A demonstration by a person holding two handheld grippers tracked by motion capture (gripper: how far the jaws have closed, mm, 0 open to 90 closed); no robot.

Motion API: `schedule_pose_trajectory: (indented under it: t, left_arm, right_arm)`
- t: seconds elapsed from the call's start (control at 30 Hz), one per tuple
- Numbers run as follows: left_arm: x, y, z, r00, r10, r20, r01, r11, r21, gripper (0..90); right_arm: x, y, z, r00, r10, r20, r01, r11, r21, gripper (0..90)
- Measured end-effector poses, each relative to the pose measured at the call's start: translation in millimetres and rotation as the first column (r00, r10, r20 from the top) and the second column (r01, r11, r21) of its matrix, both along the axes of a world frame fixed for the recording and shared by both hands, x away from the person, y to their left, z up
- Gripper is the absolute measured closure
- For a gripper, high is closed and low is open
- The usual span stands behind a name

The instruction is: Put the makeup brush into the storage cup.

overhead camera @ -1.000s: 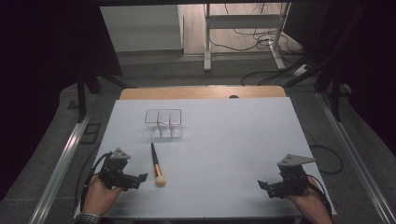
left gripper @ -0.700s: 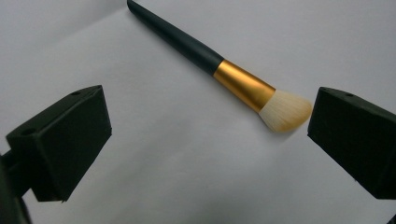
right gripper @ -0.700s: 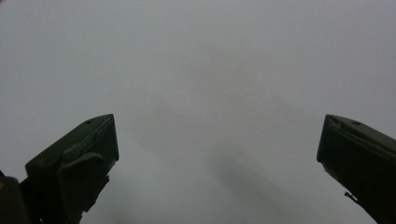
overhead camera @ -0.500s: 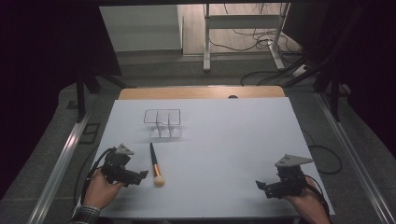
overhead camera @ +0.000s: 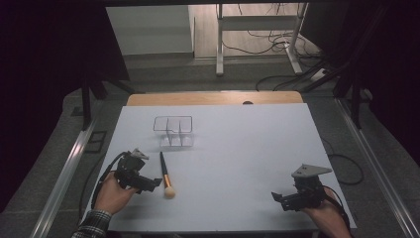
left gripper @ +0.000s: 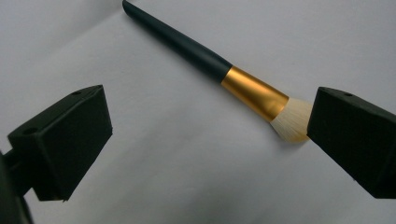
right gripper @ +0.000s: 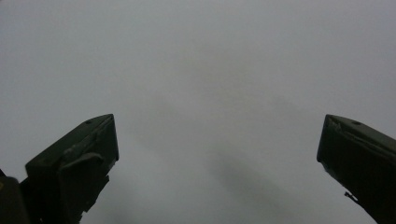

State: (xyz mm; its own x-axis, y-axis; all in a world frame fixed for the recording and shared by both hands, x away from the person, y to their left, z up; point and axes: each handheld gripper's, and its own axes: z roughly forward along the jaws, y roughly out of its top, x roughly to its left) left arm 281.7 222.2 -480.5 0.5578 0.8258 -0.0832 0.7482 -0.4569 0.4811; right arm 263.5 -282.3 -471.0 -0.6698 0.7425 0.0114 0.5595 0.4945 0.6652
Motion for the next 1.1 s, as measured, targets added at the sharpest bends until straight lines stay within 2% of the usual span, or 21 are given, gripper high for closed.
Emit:
schedule_pose_trajectory:
  t: [0.33,0.43,0.6,0.83,1.1]
  left_arm:
    - [11.7,-11.4,0.4,0.9993,-0.007,-0.036,0.008,0.9998,0.017,0.0]
    - [15.1,-15.6,0.3,0.9993,-0.002,-0.037,0.003,0.9999,0.017,0.1]
    - [19.9,-22.7,0.9,0.9989,-0.018,-0.044,0.02,0.9992,0.035,0.1]
    - [25.2,-32.7,2.8,0.9986,-0.03,-0.044,0.032,0.9986,0.041,0.1]
    - [33.6,-47.0,2.0,0.9978,-0.041,-0.052,0.045,0.9965,0.071,0.4]
  right_arm:
    - [-0.3,1.6,-0.4,1.0,0.005,0.0,-0.005,1.0,-0.002,0.0]
    - [-0.4,2.0,-0.3,1.0,0.008,-0.002,-0.008,1.0,-0.003,0.0]
    - [-0.8,2.8,-0.6,0.9999,0.009,-0.006,-0.009,0.9999,-0.006,0.0]
    - [-0.7,3.6,-1.0,0.9998,0.017,-0.005,-0.017,0.9998,-0.01,0.0]
    - [-0.9,4.6,-1.6,0.9998,0.019,-0.008,-0.019,0.9997,-0.013,0.0]
